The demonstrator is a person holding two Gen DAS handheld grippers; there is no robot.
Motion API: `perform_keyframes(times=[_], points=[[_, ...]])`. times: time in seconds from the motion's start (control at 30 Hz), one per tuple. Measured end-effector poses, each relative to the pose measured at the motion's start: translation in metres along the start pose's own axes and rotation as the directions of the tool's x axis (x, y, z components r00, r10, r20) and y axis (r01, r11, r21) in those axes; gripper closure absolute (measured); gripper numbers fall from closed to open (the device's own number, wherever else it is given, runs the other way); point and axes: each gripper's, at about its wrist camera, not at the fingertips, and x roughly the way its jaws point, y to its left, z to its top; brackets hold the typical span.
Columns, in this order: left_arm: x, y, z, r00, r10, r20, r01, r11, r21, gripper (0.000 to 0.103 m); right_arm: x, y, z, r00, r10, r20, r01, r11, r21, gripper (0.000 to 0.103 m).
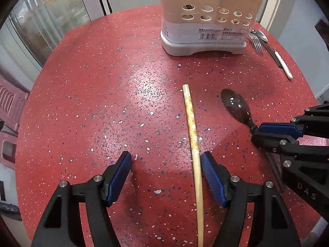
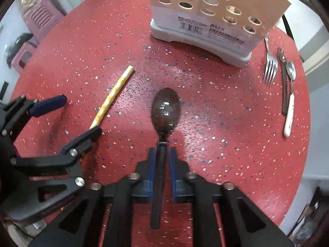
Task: Organize utensils
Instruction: 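Grasp the dark spoon handle with the right tool while the left tool grasps the yellow chopstick, then carry the spoon and chopstick to the beige caddy and lower them in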
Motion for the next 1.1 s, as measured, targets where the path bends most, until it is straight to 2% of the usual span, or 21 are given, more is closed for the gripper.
perform_keyframes(times=[0.13,0.17,0.23,0.27,0.3,0.33,0.43,0.63,0.83,0.93,1.1], points=[[0.002,-0.005,0.008,1.0,-0.003,-0.02,0.004,1.0,0.016,0.011,-0.004,-0.014,-0.01,0.998,0.054,0.031,-0.055,0.998,0.02,0.091],[0.003,-0.007,0.009,0.999,-0.023,-0.029,0.024,0.999,0.027,0.014,-0.005,-0.019,-0.014,0.996,0.073,0.044,-0.074,0.997,0.029,0.091],[0.001,-0.012,0.011,0.997,-0.065,-0.044,0.067,0.997,0.042,0.034,-0.008,-0.025,-0.021,0.992,0.107,0.068,-0.11,0.993,0.038,0.091],[0.0,-0.015,0.011,0.996,-0.074,-0.05,0.076,0.995,0.057,0.039,-0.01,-0.029,-0.024,0.989,0.125,0.084,-0.128,0.991,0.04,0.091],[-0.001,-0.02,0.011,0.995,-0.081,-0.052,0.085,0.993,0.081,0.05,-0.012,-0.031,-0.027,0.986,0.136,0.096,-0.14,0.989,0.039,0.091],[-0.002,-0.025,0.011,0.994,-0.091,-0.054,0.097,0.99,0.107,0.07,-0.016,-0.034,-0.029,0.983,0.145,0.114,-0.15,0.988,0.04,0.091],[-0.004,-0.031,0.009,0.995,-0.085,-0.042,0.09,0.988,0.125,0.071,-0.026,-0.044,-0.037,0.97,0.176,0.167,-0.186,0.982,0.044,0.091],[-0.015,-0.024,-0.005,0.987,-0.149,0.055,0.147,0.988,0.041,0.071,-0.049,-0.063,-0.047,0.931,0.239,0.275,-0.261,0.964,0.047,0.091],[-0.035,-0.012,-0.01,0.966,-0.198,0.165,0.203,0.979,-0.015,0.071,-0.08,-0.076,-0.046,0.873,0.281,0.397,-0.327,0.944,0.051,0.091],[-0.048,-0.007,-0.006,0.952,-0.211,0.221,0.226,0.973,-0.042,0.071,-0.096,-0.081,-0.046,0.851,0.285,0.441,-0.342,0.938,0.053,0.091],[-0.075,0.001,0.009,0.92,-0.219,0.325,0.259,0.962,-0.082,0.071,-0.119,-0.082,-0.039,0.815,0.269,0.514,-0.346,0.937,0.057,0.091]])
